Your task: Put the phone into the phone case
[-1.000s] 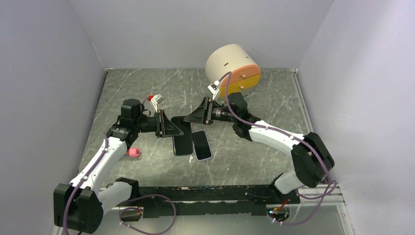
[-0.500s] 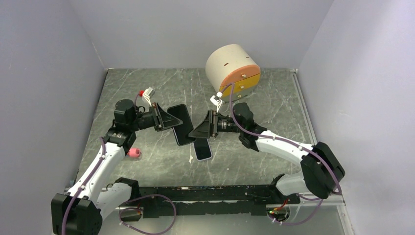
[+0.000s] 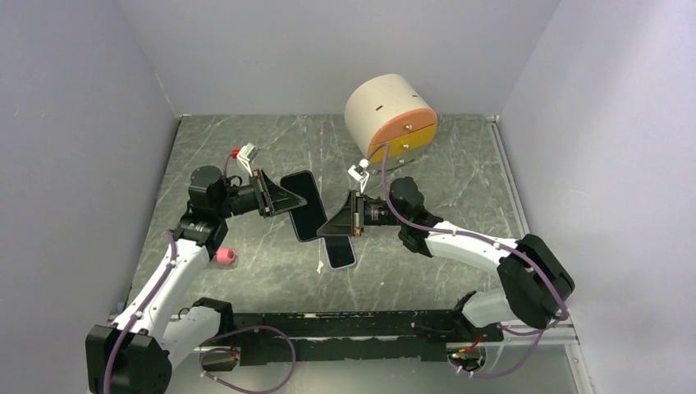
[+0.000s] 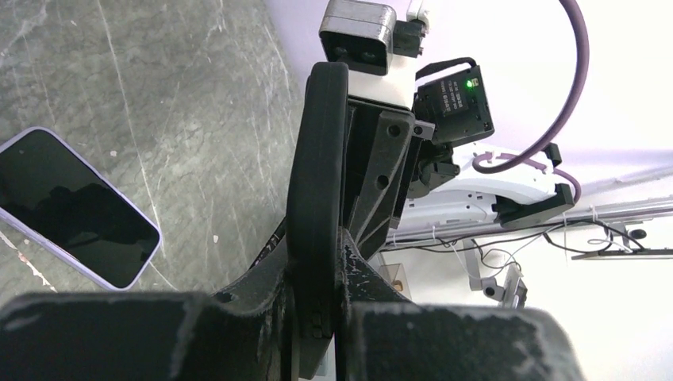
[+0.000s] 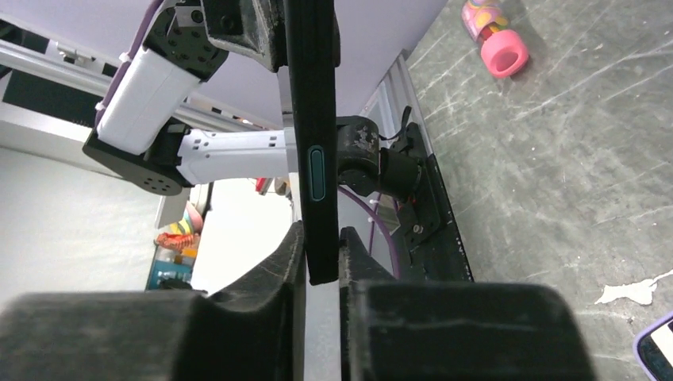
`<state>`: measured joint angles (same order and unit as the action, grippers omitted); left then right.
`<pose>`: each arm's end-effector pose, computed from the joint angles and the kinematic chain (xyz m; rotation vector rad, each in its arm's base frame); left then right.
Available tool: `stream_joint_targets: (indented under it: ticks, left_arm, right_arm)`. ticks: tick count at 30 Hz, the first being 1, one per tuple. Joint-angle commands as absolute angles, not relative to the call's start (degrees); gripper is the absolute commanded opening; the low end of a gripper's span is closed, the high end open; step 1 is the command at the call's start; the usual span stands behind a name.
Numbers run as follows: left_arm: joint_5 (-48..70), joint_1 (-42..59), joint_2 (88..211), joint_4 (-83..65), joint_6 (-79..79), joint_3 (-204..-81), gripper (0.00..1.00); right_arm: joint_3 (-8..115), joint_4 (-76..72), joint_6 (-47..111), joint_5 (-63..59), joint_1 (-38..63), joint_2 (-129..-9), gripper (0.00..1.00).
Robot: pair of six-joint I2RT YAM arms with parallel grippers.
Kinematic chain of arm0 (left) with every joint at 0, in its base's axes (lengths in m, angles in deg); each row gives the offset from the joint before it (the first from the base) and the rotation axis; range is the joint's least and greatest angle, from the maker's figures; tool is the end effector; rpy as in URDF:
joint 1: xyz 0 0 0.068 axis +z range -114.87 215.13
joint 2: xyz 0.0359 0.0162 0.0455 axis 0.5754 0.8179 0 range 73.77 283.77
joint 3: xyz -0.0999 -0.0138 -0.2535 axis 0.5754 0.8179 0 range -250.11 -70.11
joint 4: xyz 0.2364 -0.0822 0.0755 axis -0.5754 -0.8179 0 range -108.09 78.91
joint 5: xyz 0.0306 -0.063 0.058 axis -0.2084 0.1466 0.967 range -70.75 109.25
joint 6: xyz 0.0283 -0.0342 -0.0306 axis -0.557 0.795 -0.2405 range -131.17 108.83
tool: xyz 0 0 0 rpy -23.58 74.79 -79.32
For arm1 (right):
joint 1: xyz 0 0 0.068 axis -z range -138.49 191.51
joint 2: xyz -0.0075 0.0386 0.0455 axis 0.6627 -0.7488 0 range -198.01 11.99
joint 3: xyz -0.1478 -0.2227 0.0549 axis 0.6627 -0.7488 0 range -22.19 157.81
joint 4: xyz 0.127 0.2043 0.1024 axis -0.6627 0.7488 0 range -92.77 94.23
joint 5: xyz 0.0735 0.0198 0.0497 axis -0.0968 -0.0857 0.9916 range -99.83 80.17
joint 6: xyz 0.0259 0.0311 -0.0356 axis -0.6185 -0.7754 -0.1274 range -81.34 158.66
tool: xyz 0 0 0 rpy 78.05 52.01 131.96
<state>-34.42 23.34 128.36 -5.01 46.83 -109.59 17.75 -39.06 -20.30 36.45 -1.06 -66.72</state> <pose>0.2028 -0.0716 0.3078 0.0088 1.9833 -1.6446 0.2001 0.2188 0.2615 -0.4921 1.9643 1.8970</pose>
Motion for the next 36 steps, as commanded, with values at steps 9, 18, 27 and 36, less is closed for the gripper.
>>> stream_joint_targets:
  ticks: [9, 18, 27, 36]
  left_arm:
    - [-36.07, 23.26, 127.9, -5.4, 45.98, -111.46, 0.27]
    - [-37.42, 23.26, 126.62, -6.93, 46.62, -108.93, 0.46]
    - [-35.25, 23.26, 126.67, -15.75, 41.28, -110.49, 0.22]
    - [-32.78, 23.26, 127.65, -23.88, 35.3, -112.7, 0.16]
  right_arm:
    - [15.31, -58.37, -28.67, 33.1, -1.23, -68.26, 0.0]
    - [14.94, -63.38, -30.14, 26.01, -1.23, -69.11, 0.0]
    - [15.44, -57.36, -27.09, 21.09, -1.21, -67.51, 0.0]
    - [15.82, -55.27, -25.33, 20.45, -1.21, -67.59, 0.0]
